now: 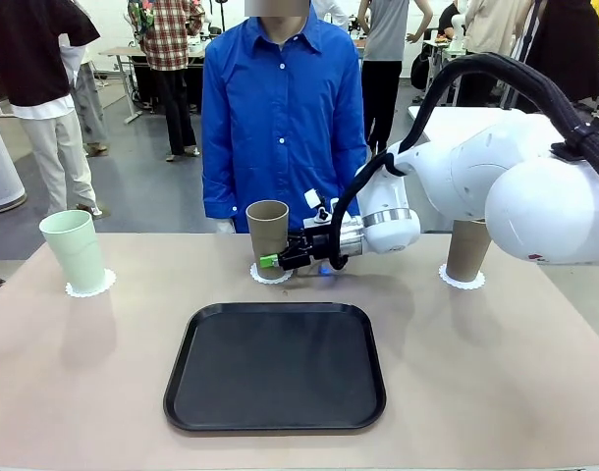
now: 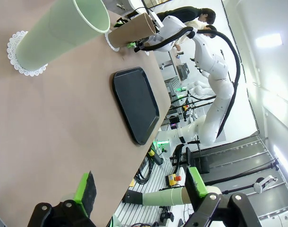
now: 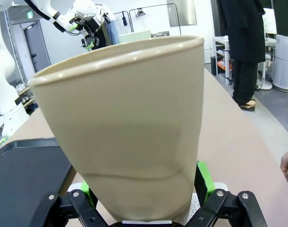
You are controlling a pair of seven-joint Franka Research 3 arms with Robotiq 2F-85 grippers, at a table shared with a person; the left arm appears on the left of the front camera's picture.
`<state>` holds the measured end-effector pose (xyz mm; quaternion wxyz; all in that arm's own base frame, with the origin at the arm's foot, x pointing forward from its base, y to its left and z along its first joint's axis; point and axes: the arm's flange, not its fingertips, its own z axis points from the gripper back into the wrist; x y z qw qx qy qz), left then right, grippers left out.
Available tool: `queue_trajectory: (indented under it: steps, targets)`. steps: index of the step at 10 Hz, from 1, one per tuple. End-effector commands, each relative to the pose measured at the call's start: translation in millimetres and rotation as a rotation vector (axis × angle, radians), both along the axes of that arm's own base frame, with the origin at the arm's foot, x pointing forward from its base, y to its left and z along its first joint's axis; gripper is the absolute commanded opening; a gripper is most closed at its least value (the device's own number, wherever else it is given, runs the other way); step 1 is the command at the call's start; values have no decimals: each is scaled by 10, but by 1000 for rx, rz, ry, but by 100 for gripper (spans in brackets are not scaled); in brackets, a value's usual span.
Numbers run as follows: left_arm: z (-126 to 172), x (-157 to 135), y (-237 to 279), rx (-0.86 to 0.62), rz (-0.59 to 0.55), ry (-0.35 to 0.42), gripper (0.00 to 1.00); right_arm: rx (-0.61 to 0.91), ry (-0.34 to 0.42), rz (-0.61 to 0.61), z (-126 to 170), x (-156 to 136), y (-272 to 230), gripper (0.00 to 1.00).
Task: Place coasters on the table and set cups on them.
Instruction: Take one Reusable plastic cup from the Flat Tray and place it on a coaster set by the human.
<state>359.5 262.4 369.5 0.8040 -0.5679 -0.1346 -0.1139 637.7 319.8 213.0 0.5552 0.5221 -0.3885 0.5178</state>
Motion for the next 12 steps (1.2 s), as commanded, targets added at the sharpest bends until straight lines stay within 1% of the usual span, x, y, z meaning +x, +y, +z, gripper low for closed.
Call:
queue_trajectory:
  steps: [1, 8, 12]
  targets:
    - [15, -9, 11, 2, 4, -1, 100, -4, 23, 32, -5, 138, -9, 100]
    - [15, -9, 11, 2, 4, -1, 100, -21, 51, 75, 8, 133, -70, 100]
    - [15, -9, 11, 2, 4, -1, 100, -53, 54, 93, 38, 129, -122, 100]
